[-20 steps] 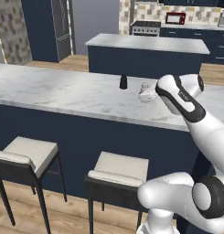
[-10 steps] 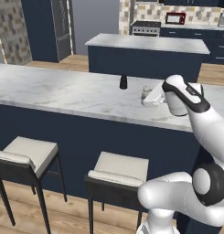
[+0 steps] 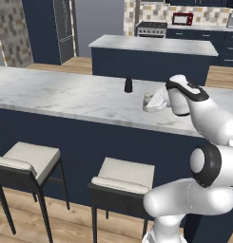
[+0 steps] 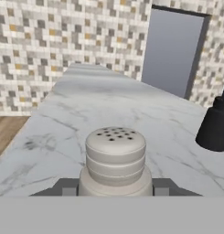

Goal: The dining table condiment station is running low on shaker. Refill the condiment station by opening the cabinet and taking the shaker from the cabinet and placing it on the dining table.

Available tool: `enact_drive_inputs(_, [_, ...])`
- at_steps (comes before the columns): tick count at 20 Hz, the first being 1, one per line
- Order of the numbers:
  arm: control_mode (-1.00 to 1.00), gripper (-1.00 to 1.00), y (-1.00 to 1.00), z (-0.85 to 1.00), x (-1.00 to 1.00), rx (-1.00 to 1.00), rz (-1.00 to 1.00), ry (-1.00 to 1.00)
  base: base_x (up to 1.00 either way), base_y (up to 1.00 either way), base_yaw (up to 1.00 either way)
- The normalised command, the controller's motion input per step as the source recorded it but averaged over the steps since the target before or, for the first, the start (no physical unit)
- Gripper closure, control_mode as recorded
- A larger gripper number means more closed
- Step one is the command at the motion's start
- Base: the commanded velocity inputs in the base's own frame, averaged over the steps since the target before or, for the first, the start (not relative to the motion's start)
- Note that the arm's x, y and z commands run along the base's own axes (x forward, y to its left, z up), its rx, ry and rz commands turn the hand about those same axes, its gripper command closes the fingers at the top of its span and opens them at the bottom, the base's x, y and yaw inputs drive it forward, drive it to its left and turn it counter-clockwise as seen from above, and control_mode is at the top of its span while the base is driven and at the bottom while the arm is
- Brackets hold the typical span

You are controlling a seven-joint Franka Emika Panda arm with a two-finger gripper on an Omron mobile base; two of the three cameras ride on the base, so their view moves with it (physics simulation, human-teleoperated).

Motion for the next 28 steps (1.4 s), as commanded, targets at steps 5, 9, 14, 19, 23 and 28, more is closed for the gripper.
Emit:
enact_drive_inputs(5, [-1.0, 1.0, -0.06, -0.22, 0.26, 0.0, 0.11, 0.0, 0.0, 0.0, 0.0])
enact_drive_inputs(9, [-1.0, 1.0, -0.08, -0.27, 0.0, 0.0, 0.07, -0.02, 0.0, 0.0, 0.0])
enact_drive_inputs(14, [-1.0, 1.0, -0.01, -0.16, 0.08, 0.01, 0.04, 0.0, 0.0, 0.0, 0.0])
enact_drive_inputs(19, [-1.0, 1.0, -0.08, -0.25, 0.01, 0.02, 0.06, -0.01, 0.0, 0.0, 0.0])
enact_drive_inputs(23, [-1.0, 1.0, 0.0, -0.35, 0.0, 0.0, 0.03, 0.0, 0.0, 0.0, 0.0])
enact_drive_inputs(28, [-1.0, -1.0, 0.0, -0.24, 0.14, 0.0, 0.0, 0.01, 0.0, 0.0, 0.0])
